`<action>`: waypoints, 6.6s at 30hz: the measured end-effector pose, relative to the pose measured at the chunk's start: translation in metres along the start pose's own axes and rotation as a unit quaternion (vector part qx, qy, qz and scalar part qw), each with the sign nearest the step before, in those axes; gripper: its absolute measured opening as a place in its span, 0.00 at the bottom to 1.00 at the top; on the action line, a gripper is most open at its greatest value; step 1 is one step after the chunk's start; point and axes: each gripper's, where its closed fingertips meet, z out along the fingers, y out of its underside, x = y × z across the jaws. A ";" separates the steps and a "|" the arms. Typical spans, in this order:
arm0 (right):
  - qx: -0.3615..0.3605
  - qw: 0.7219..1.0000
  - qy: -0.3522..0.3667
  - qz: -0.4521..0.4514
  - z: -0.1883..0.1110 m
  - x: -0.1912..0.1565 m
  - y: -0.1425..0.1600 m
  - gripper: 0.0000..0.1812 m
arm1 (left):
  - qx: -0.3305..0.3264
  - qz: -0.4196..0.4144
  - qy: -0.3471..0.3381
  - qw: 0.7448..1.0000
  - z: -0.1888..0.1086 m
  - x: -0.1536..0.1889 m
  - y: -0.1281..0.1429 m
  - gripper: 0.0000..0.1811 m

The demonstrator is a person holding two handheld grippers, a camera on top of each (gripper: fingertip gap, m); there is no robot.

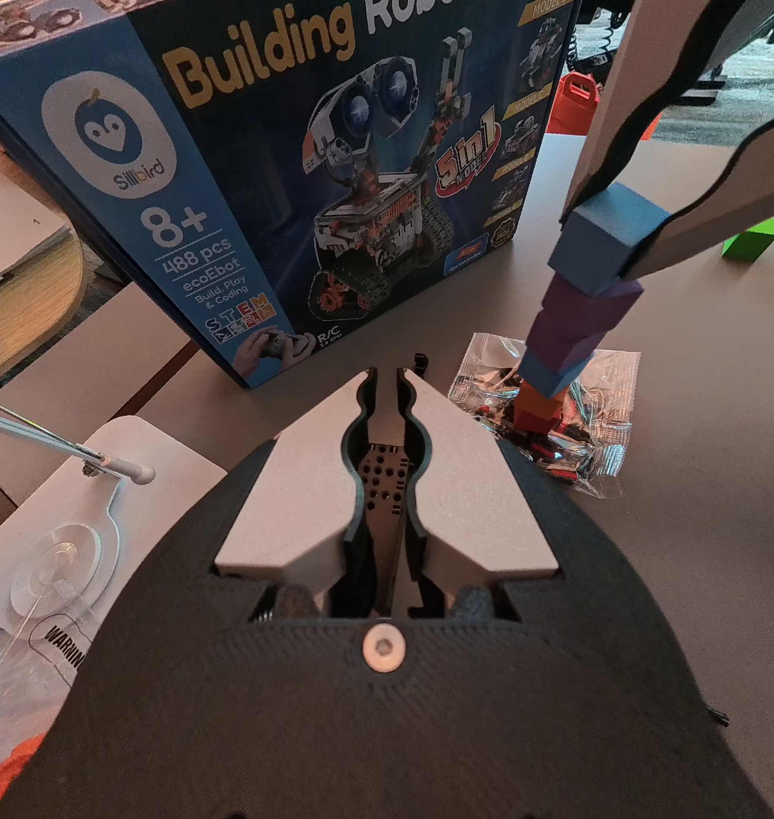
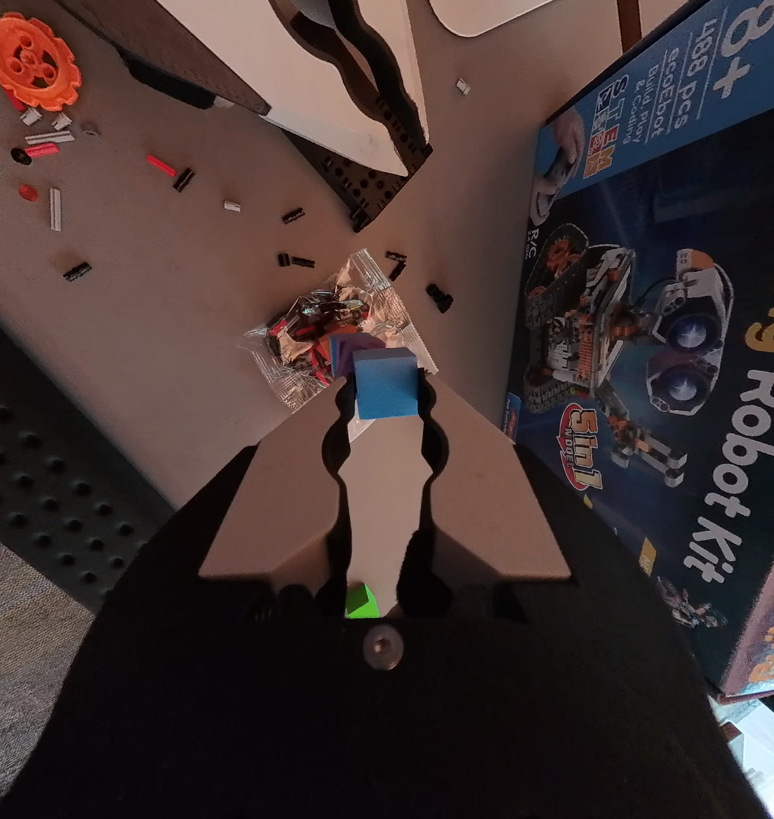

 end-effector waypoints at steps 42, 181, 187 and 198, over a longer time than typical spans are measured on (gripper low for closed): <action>-0.086 0.940 0.039 0.329 0.049 -0.022 0.296 0.17 | -0.003 0.003 0.006 1.000 0.004 0.008 0.001 0.04; 0.158 0.908 0.033 0.387 0.063 0.001 0.225 0.18 | -0.049 -0.070 0.013 0.996 0.027 0.031 0.008 0.04; 0.169 0.897 0.018 0.407 0.067 0.002 0.225 0.19 | -0.043 -0.074 0.006 0.996 0.023 0.024 0.007 0.04; 0.114 0.907 0.056 0.403 0.067 0.002 0.233 0.21 | -0.021 -0.104 -0.030 0.994 -0.002 -0.012 0.006 0.04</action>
